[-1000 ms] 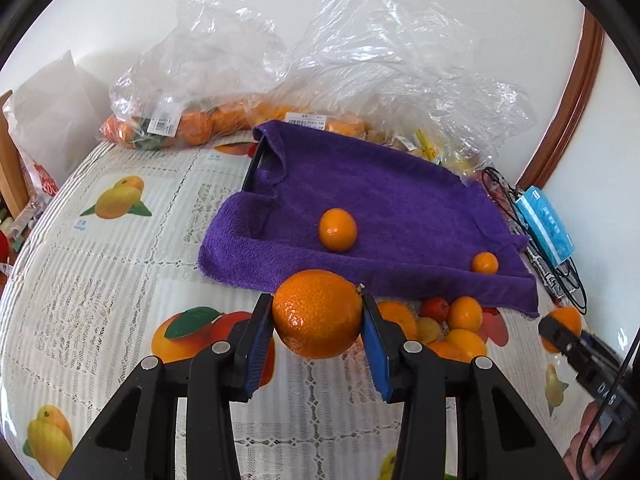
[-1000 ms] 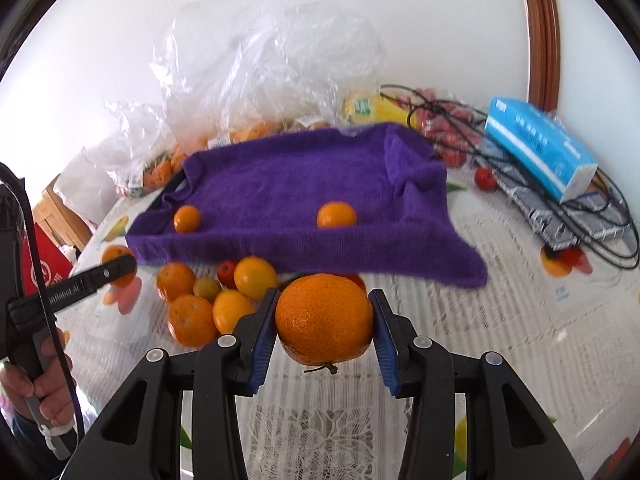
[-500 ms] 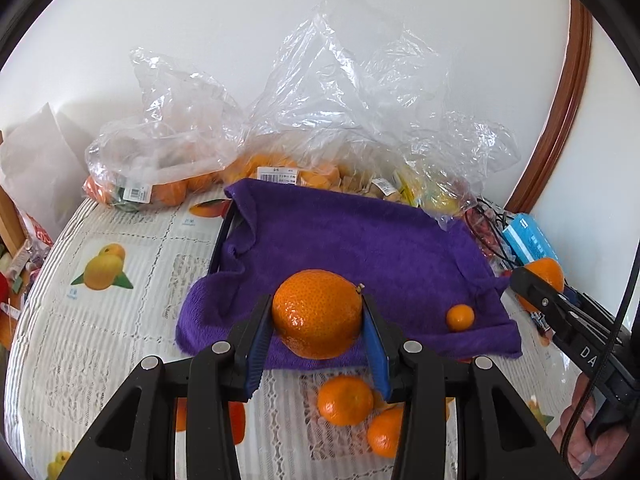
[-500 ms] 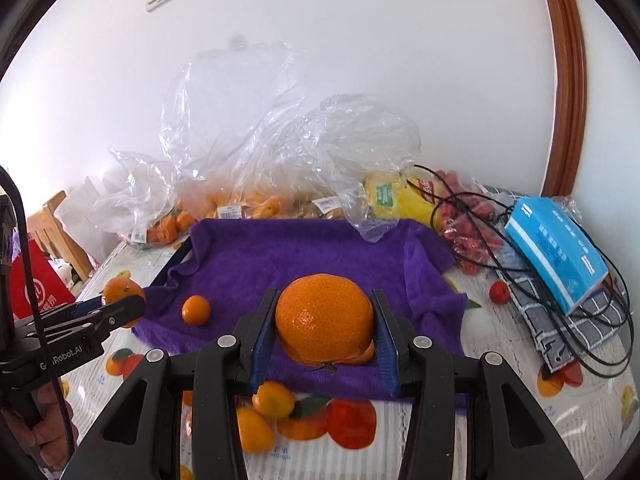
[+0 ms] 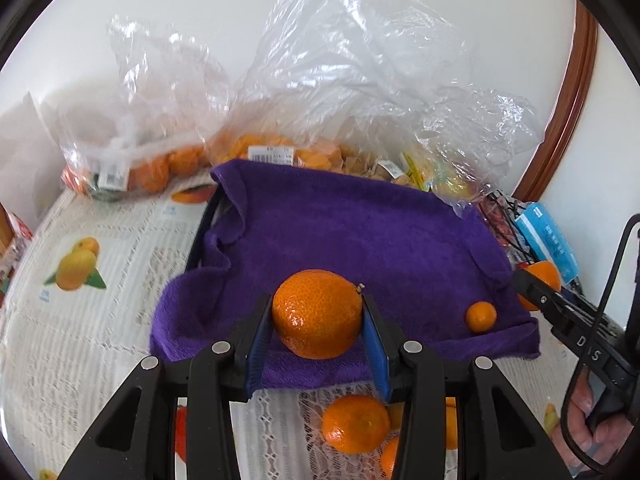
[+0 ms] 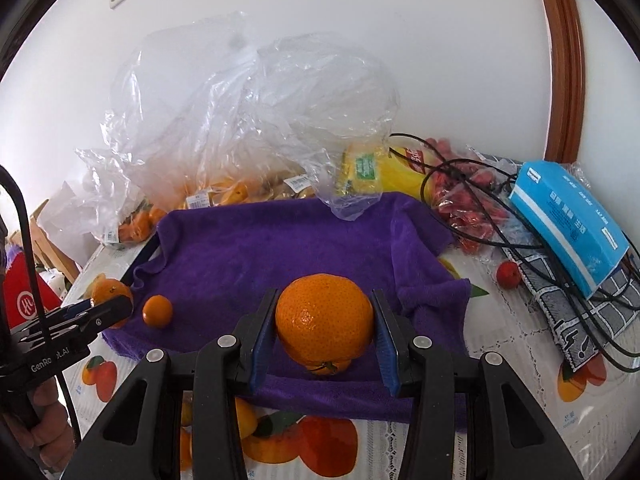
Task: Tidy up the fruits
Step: 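Carry both large oranges over the purple towel, then lower both held oranges onto the purple towel and open both tools, then grasp an orange lying on the tablecloth with the right tool, then grasp an orange on the tablecloth with the left tool while the right tool holds its orange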
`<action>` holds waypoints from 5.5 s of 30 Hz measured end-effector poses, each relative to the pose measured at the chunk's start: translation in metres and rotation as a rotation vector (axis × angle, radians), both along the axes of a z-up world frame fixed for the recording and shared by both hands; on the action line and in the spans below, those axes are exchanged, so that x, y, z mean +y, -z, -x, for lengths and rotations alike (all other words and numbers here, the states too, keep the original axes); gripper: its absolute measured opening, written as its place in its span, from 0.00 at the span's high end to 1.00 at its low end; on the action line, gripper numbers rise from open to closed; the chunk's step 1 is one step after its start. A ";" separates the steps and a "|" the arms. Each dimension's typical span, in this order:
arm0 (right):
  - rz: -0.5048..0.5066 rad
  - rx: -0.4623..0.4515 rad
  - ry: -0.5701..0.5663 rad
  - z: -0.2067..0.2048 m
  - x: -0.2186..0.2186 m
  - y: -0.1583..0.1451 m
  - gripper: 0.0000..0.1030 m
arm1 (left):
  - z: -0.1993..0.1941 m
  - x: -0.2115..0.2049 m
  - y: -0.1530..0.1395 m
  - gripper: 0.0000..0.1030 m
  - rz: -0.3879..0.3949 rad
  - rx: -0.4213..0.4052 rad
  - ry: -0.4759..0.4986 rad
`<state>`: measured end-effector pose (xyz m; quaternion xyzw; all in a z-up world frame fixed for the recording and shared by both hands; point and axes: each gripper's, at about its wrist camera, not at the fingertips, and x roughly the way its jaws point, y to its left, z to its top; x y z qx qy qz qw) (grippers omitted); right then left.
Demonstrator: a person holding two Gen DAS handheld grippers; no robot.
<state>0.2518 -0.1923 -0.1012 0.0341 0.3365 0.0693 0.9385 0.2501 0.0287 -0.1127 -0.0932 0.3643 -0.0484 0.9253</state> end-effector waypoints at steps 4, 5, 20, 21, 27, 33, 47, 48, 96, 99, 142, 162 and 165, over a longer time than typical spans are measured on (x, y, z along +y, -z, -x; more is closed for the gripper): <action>0.001 0.007 0.007 -0.001 -0.002 0.004 0.57 | 0.002 0.002 0.000 0.61 0.020 -0.019 0.001; 0.004 0.011 0.008 -0.002 -0.002 0.006 0.57 | 0.002 0.002 0.000 0.61 0.017 -0.020 -0.001; 0.041 0.045 0.027 -0.007 -0.001 0.014 0.57 | -0.003 0.002 0.007 0.61 0.021 0.014 -0.014; 0.039 0.049 0.027 -0.007 -0.001 0.014 0.57 | -0.003 0.003 0.008 0.61 0.028 0.019 -0.017; 0.052 0.059 0.038 -0.010 -0.002 0.018 0.57 | -0.003 0.006 0.006 0.61 0.040 0.014 -0.026; 0.076 0.073 0.046 -0.011 0.000 0.022 0.57 | -0.002 0.006 0.005 0.61 0.037 0.011 -0.029; 0.101 0.083 0.065 -0.013 -0.002 0.025 0.55 | -0.005 0.003 0.007 0.61 0.039 0.023 -0.028; 0.096 0.079 0.063 -0.013 -0.003 0.024 0.53 | -0.004 0.002 0.007 0.61 0.040 0.021 -0.027; -0.015 0.012 0.023 0.038 0.003 -0.006 0.43 | 0.005 0.023 -0.013 0.41 0.069 -0.067 -0.128; 0.010 0.047 -0.008 0.045 0.020 0.005 0.53 | 0.005 0.027 -0.014 0.40 0.067 -0.055 -0.142; 0.050 0.216 0.004 0.093 0.007 0.048 0.66 | 0.034 0.030 -0.015 0.38 0.066 -0.029 -0.088; 0.016 0.171 -0.037 0.089 0.000 0.059 0.66 | 0.047 -0.014 0.023 0.38 0.005 0.094 0.051; -0.025 0.171 -0.040 0.089 -0.005 0.059 0.66 | 0.038 -0.021 0.030 0.40 0.006 0.124 0.060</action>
